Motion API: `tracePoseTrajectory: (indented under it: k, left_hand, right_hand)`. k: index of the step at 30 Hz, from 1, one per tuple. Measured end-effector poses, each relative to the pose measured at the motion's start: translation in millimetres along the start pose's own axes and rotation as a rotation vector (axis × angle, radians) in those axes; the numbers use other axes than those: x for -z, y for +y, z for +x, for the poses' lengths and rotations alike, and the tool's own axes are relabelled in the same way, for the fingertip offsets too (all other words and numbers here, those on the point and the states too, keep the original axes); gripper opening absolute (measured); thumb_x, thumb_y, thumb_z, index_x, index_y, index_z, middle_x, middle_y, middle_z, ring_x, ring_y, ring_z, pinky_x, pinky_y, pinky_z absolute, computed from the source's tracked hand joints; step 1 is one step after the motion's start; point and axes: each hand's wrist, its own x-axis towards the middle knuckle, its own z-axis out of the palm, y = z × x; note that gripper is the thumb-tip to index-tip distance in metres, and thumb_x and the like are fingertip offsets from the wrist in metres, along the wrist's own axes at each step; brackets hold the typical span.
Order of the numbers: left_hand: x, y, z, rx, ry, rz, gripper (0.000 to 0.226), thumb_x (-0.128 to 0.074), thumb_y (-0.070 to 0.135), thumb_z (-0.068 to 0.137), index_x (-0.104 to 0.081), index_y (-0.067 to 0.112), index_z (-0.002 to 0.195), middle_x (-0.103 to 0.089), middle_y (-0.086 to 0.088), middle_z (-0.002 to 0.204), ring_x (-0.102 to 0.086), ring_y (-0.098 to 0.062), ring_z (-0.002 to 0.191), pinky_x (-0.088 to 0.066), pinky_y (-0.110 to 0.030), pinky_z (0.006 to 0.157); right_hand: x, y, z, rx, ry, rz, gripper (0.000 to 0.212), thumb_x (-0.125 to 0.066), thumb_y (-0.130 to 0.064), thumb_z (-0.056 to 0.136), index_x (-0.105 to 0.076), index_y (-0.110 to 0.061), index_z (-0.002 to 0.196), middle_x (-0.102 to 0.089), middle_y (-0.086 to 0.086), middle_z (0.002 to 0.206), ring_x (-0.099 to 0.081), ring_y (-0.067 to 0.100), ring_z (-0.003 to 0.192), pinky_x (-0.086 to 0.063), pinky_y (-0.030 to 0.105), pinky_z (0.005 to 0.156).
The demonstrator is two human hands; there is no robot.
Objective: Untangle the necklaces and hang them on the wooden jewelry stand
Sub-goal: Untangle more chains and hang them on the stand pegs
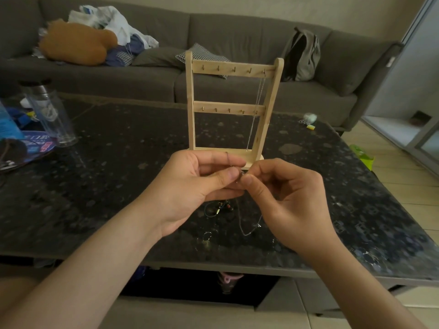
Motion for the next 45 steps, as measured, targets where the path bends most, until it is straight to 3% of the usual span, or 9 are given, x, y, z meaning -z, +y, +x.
tracePoseTrajectory:
  k: [12,18,34,38,43,45]
  left_hand:
    - [-4.9,-6.2,1.8,-0.185,0.099,0.144,0.022,-0.076,-0.002,0.091,-0.081,0.009,0.109,-0.084,-0.009,0.097,-0.083,-0.029,0.093,-0.068,-0.042,0.084]
    - [-5.8,-5.3,2.0,-0.243,0.110,0.185,0.022,-0.079,0.000,0.087,-0.081,0.010,0.107,-0.084,-0.008,0.096,-0.083,-0.028,0.090,-0.069,-0.039,0.080]
    - [-5.3,-8.1,2.9,-0.295,0.133,0.204,0.018,-0.080,-0.002,0.089,-0.082,0.011,0.102,-0.084,-0.007,0.095,-0.083,-0.028,0.087,-0.069,-0.041,0.078]
    - [-5.6,-8.0,3.5,-0.292,0.131,0.196,0.018,-0.080,-0.001,0.088,-0.081,0.012,0.101,-0.084,-0.008,0.096,-0.083,-0.028,0.087,-0.069,-0.041,0.078]
    - [-4.9,-6.9,4.2,-0.279,0.130,0.181,0.018,-0.079,-0.002,0.090,-0.081,0.008,0.105,-0.083,-0.009,0.097,-0.083,-0.029,0.089,-0.069,-0.042,0.079]
    - [-4.9,-5.8,4.0,-0.263,0.122,0.161,0.018,-0.078,-0.002,0.090,-0.080,0.007,0.105,-0.083,-0.009,0.098,-0.083,-0.029,0.089,-0.069,-0.040,0.079]
  right_hand:
    - [-1.0,-2.2,2.1,0.034,0.032,-0.086,0.008,-0.081,-0.010,0.095,-0.079,-0.016,0.092,-0.072,-0.004,0.073,-0.062,0.018,0.059,-0.053,0.030,0.056]
    - [-0.5,-1.1,1.6,0.052,0.044,-0.123,0.007,-0.082,-0.011,0.095,-0.079,-0.016,0.093,-0.073,-0.005,0.075,-0.063,0.021,0.060,-0.054,0.042,0.057]
    - [-3.2,-2.0,3.1,0.101,0.082,-0.241,0.006,-0.082,-0.011,0.093,-0.079,-0.016,0.092,-0.072,-0.006,0.075,-0.066,0.018,0.063,-0.054,0.036,0.057]
    - [-3.4,-1.5,4.1,0.079,0.066,-0.193,0.006,-0.082,-0.011,0.094,-0.079,-0.016,0.092,-0.072,-0.007,0.074,-0.065,0.020,0.062,-0.054,0.039,0.058]
    - [-1.8,-2.0,3.9,0.028,0.035,-0.094,0.007,-0.080,-0.010,0.096,-0.079,-0.016,0.092,-0.073,-0.003,0.073,-0.064,0.017,0.060,-0.054,0.033,0.057]
    - [-1.6,-1.9,4.4,0.013,0.026,-0.060,0.007,-0.080,-0.010,0.096,-0.080,-0.015,0.092,-0.074,-0.001,0.074,-0.065,0.019,0.059,-0.056,0.038,0.057]
